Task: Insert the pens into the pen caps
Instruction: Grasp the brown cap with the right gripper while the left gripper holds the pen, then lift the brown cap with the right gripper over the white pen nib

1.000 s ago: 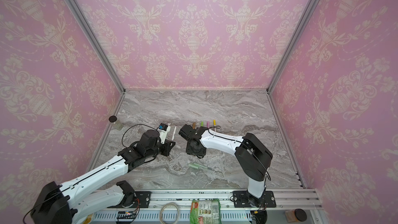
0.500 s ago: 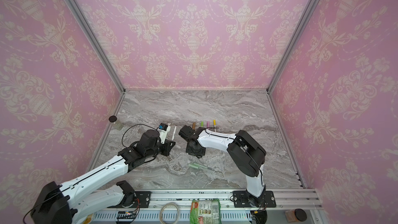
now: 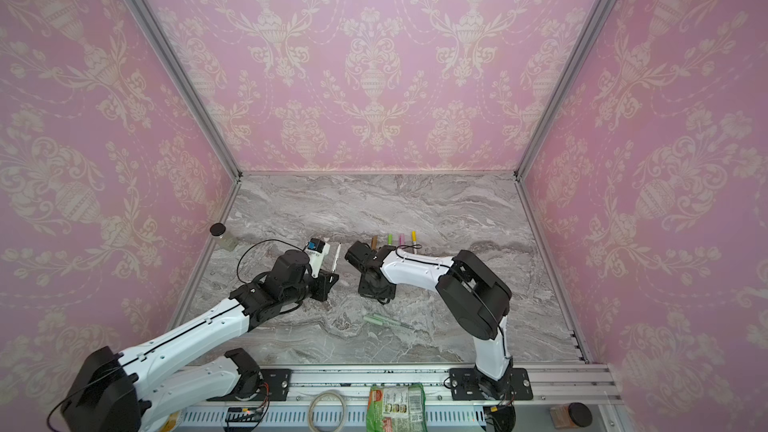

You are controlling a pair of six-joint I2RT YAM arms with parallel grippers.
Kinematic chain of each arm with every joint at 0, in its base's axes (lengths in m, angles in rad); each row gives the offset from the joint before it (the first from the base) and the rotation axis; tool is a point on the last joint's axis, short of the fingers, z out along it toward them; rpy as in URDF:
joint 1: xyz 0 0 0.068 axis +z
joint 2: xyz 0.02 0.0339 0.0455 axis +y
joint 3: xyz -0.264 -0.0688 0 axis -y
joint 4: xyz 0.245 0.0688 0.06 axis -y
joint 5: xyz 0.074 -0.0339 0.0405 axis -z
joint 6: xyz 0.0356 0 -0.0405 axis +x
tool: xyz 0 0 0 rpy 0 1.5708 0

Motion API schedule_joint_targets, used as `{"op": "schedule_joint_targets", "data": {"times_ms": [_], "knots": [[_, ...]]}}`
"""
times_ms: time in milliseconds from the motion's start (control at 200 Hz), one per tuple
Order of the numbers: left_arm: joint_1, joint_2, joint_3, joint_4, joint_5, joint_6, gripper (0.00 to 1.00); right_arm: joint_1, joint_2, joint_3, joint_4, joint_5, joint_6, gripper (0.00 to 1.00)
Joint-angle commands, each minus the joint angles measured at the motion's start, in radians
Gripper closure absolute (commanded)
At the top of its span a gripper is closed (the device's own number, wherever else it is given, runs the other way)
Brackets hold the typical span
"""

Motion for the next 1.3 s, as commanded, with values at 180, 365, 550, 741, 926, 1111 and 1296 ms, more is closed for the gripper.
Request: {"op": "schedule_joint_targets", "data": {"times_ms": [180, 365, 550, 741, 926, 1111, 1296], "knots": [[0.009, 0.024, 0.032, 0.005, 0.015, 0.005, 1.00, -0.008, -0.130, -0.057, -0.018, 0.058, -0.008, 1.00], [0.007, 0.066, 0.053, 0.005, 0.096, 0.041, 1.00, -0.050, -0.280, -0.057, 0.013, 0.080, 0.004, 1.00], [-0.002, 0.106, 0.079, 0.023, 0.205, 0.077, 1.00, -0.134, -0.385, -0.060, 0.088, 0.034, 0.013, 1.00], [-0.022, 0.172, 0.102, 0.031, 0.303, 0.127, 1.00, -0.204, -0.453, -0.120, 0.268, -0.057, 0.050, 1.00], [-0.043, 0.208, 0.133, 0.038, 0.325, 0.121, 1.00, -0.212, -0.429, -0.085, 0.301, -0.114, 0.038, 1.00], [-0.049, 0.226, 0.150, 0.046, 0.328, 0.114, 1.00, -0.212, -0.417, -0.086, 0.321, -0.150, 0.038, 1.00], [-0.053, 0.237, 0.154, 0.064, 0.326, 0.102, 1.00, -0.212, -0.404, -0.088, 0.334, -0.169, 0.036, 1.00]]}}
